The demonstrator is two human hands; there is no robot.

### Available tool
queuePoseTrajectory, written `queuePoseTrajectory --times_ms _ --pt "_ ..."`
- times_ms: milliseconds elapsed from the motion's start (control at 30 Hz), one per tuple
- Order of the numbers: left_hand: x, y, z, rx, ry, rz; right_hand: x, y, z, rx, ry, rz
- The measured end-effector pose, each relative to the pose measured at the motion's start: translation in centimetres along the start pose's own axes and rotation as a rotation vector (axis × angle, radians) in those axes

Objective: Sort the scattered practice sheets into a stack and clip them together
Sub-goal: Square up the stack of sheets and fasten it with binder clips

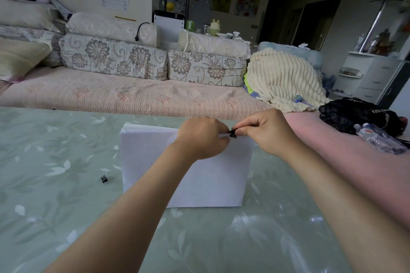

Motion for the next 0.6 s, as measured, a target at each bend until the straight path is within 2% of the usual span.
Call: queuePoseTrajectory --times_ms 167,433,500,600 --pt "-0.4 0.1 0.0 -0.066 -0.072 -0.039 0.3 -0.6 0.2 0.065 0.092 -0.029" --pt "-1.1 0.4 0.2 -0.151 -0.118 -0.075 1.8 -2.1 0.0 0.331 0.306 -0.087" --pt "-1.1 0.4 0.3 -0.157 -0.120 -0.088 1.0 -2.0 0.1 0.353 0.251 -0.114" --pt "-1.2 0.4 0.1 -0.162 -0.119 -0.086 -0.4 -1.4 0.3 0.297 0.101 -0.143"
Point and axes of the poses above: each hand's wrist, its own y-axis away from the middle knuckle, its own z-axis out of the back of the hand, x = y × z, the point moved 4 cm from there along -y, towards the middle knuckle, and after that the axes turned 15 degrees about -y, right-handed, at the moved point
